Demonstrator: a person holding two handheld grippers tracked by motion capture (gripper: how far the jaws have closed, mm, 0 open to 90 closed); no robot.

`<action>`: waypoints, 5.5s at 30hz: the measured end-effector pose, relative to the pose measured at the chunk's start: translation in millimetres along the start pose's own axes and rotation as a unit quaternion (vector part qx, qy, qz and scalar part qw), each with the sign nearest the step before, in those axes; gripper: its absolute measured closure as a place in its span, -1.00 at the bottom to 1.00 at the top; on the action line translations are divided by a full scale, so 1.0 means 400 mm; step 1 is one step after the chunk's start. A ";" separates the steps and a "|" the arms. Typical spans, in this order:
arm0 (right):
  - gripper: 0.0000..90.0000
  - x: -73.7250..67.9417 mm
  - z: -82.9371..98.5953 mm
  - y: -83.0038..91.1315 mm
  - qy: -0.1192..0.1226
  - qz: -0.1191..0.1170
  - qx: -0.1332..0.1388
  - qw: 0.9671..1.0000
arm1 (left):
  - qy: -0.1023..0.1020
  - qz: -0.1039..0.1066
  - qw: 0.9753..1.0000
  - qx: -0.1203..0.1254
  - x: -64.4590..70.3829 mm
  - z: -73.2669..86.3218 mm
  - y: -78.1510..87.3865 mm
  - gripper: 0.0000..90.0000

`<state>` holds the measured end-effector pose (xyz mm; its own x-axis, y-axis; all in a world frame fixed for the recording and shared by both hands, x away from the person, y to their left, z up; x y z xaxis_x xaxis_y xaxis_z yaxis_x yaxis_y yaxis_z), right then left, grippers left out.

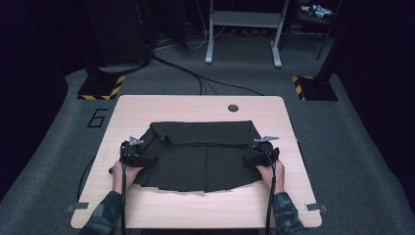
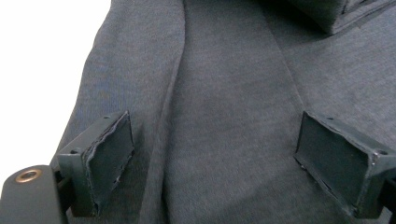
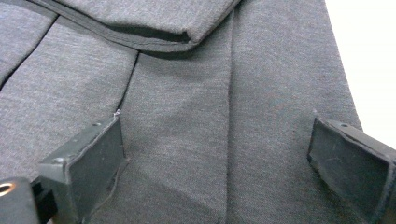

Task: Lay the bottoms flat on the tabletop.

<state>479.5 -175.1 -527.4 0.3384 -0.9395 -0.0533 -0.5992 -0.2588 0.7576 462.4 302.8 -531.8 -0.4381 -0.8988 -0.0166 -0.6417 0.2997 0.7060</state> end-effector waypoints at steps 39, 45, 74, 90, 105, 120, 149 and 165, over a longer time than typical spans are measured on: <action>-0.82 -0.068 0.132 0.139 0.010 -0.008 0.019 1.000 | 0.000 0.013 1.000 0.022 0.090 0.115 0.159 -0.75; -0.70 -0.074 0.073 0.162 0.008 -0.016 0.044 0.999 | -0.012 0.020 0.999 0.045 0.105 0.046 0.178 -0.72; 0.86 -0.094 0.022 0.076 -0.005 -0.023 0.019 1.000 | -0.027 0.035 0.999 0.032 0.132 0.002 0.084 0.72; 0.89 -0.072 -0.143 0.117 0.008 -0.032 0.034 0.999 | -0.030 0.048 0.997 0.059 0.063 -0.179 0.083 0.81; -0.22 0.036 -0.353 0.042 -0.104 0.013 0.057 0.993 | 0.124 -0.034 0.991 0.041 -0.115 -0.279 -0.008 -0.25; -0.31 0.010 -0.209 0.052 -0.013 0.003 -0.021 1.000 | 0.026 -0.006 1.000 0.002 -0.019 -0.148 0.041 -0.50; 0.64 0.031 0.084 0.161 -0.056 -0.014 -0.031 0.998 | 0.019 -0.032 0.999 -0.005 0.033 0.116 0.124 -0.67; 0.88 -0.005 0.179 0.238 -0.032 -0.009 -0.047 0.998 | 0.020 -0.031 0.999 0.009 0.031 0.122 0.121 -0.68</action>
<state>369.7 -213.8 -501.9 0.2996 -0.9481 -0.1071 -0.5214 -0.2567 0.8138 395.3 321.8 -532.5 -0.3718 -0.9278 -0.0312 -0.6777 0.2482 0.6922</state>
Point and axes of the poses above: each handheld gripper's, and its own axes: y roughly backward along the jaws, z roughly out of its underside, x roughly to its right, the point moved 1 cm from there along -y, roughly forward along the jaws, and after that the axes turned 3 degrees about -y, right-handed, at the moved point
